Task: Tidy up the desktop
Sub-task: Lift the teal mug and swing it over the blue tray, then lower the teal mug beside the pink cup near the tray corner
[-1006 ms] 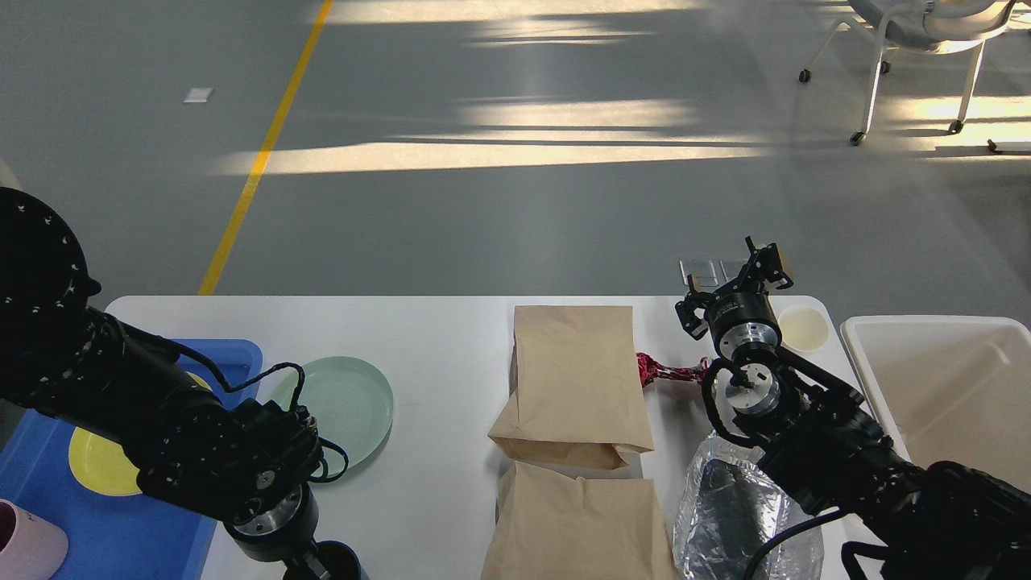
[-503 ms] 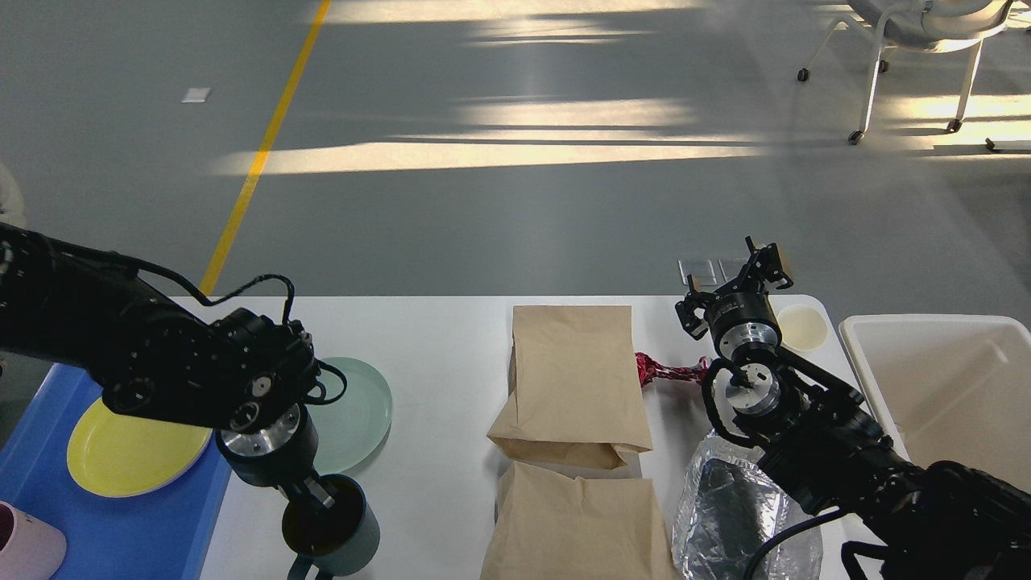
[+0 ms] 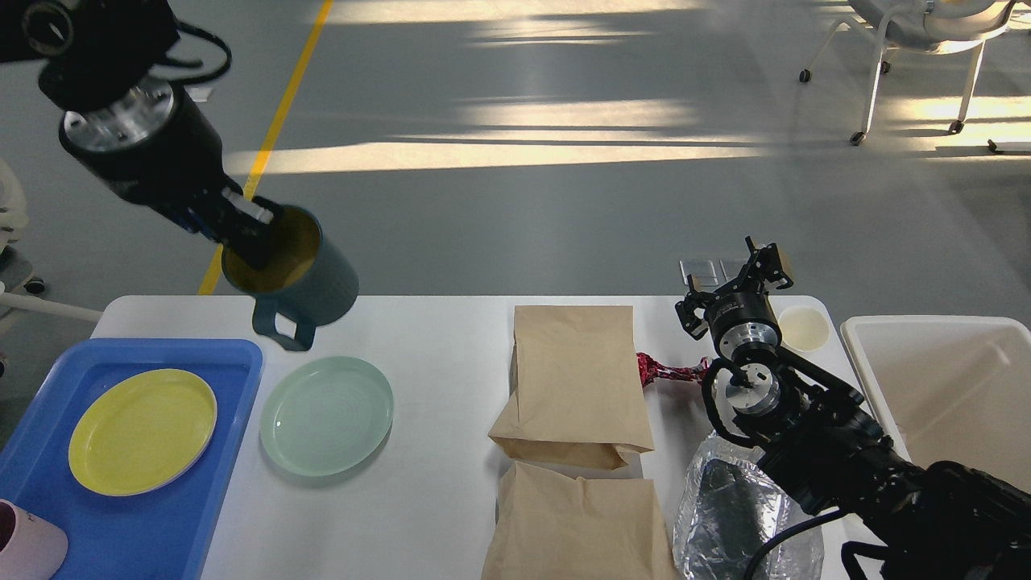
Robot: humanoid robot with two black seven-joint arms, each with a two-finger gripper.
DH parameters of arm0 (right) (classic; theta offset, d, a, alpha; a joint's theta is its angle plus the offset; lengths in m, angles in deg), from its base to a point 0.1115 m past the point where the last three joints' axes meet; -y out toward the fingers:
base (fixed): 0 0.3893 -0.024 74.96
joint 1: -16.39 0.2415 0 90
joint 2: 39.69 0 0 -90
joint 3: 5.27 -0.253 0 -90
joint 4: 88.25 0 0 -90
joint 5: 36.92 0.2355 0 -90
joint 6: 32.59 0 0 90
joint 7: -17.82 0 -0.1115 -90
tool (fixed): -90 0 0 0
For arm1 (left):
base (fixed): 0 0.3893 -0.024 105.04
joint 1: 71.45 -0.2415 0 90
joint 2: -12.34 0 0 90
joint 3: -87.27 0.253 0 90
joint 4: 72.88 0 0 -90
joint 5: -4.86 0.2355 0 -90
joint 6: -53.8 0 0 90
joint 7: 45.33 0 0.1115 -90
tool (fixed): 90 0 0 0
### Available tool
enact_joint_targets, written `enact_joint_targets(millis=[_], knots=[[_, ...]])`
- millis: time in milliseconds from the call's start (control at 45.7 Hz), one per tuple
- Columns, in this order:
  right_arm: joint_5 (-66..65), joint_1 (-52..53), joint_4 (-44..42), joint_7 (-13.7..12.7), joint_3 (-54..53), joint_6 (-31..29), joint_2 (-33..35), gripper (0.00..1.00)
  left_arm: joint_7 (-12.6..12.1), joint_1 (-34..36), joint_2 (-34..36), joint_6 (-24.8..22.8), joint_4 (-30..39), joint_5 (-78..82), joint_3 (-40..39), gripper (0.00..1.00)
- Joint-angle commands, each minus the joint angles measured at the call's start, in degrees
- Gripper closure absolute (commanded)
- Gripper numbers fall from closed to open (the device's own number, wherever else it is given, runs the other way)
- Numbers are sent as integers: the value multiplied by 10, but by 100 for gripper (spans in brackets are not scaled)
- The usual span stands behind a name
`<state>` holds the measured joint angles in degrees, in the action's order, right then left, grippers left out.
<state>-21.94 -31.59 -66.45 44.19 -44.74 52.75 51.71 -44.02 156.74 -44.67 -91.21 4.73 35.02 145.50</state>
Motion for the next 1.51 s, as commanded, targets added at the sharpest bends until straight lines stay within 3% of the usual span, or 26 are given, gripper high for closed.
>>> enact_joint_targets(millis=[0, 372, 831, 940, 1203, 1290, 1487], knots=[[0, 0, 0, 0, 0, 0, 0, 0, -1, 52, 15, 0, -31, -17, -3, 100], [0, 1, 0, 0, 0, 0, 0, 0, -2, 60, 24, 0, -45, -21, 39, 100], [1, 0, 0, 0, 0, 0, 0, 0, -1, -163, 37, 0, -36, -21, 131, 100], [0, 0, 0, 0, 0, 0, 0, 0, -2, -219, 42, 60, -35, -21, 132, 100], [1, 1, 0, 0, 0, 0, 0, 0, -1, -334, 52, 251, -35, -21, 156, 100], [1, 0, 0, 0, 0, 0, 0, 0, -1, -361, 53, 274, -35, -21, 158, 100], [1, 1, 0, 0, 0, 0, 0, 0, -1, -402, 64, 272, -23, -21, 158, 100]])
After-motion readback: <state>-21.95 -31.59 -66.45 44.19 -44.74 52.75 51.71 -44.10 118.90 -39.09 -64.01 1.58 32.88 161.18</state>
